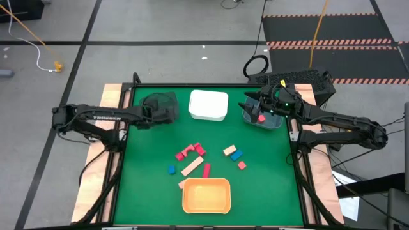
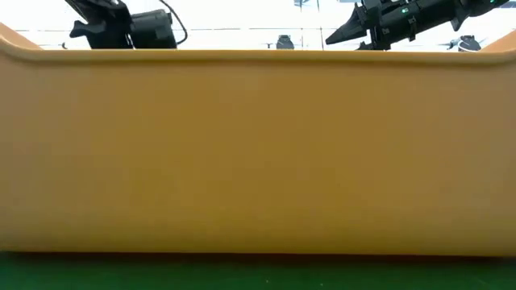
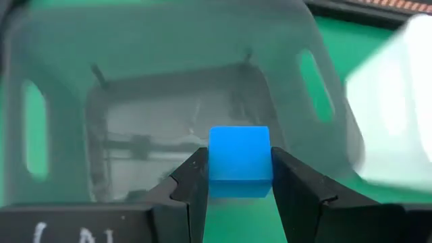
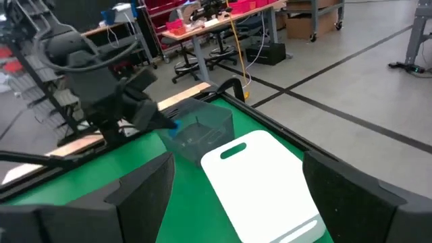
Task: Sort & place blocks by color
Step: Put the blue block into the black bin
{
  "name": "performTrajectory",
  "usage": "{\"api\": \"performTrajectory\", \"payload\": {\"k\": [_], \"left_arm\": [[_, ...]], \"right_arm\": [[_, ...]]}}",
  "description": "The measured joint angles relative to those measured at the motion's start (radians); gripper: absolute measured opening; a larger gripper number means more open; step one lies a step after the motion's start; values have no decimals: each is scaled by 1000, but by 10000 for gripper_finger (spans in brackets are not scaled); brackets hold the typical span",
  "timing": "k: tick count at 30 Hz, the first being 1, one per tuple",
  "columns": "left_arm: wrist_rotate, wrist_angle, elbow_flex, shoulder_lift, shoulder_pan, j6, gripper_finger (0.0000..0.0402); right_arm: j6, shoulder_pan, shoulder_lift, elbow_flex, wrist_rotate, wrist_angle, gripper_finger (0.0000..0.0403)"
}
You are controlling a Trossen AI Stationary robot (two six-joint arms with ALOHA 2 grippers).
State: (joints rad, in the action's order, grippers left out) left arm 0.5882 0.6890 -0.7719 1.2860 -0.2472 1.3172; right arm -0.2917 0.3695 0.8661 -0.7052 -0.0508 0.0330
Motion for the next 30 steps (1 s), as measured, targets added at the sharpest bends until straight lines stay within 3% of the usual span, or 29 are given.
{"api": "performTrajectory", "payload": {"k": [9,17,30], "left_arm": [[-22,-86,0,3,-190,-198,133],[-102,-86,0,10,-253,-317,137],[-135,-89,0,10,-262,-329,232]], "right_arm": [[-67,0,1,0,0,0,320],[-67,0,1,0,-4,0,320],[-68,-18,1,0,3,-72,320]]}}
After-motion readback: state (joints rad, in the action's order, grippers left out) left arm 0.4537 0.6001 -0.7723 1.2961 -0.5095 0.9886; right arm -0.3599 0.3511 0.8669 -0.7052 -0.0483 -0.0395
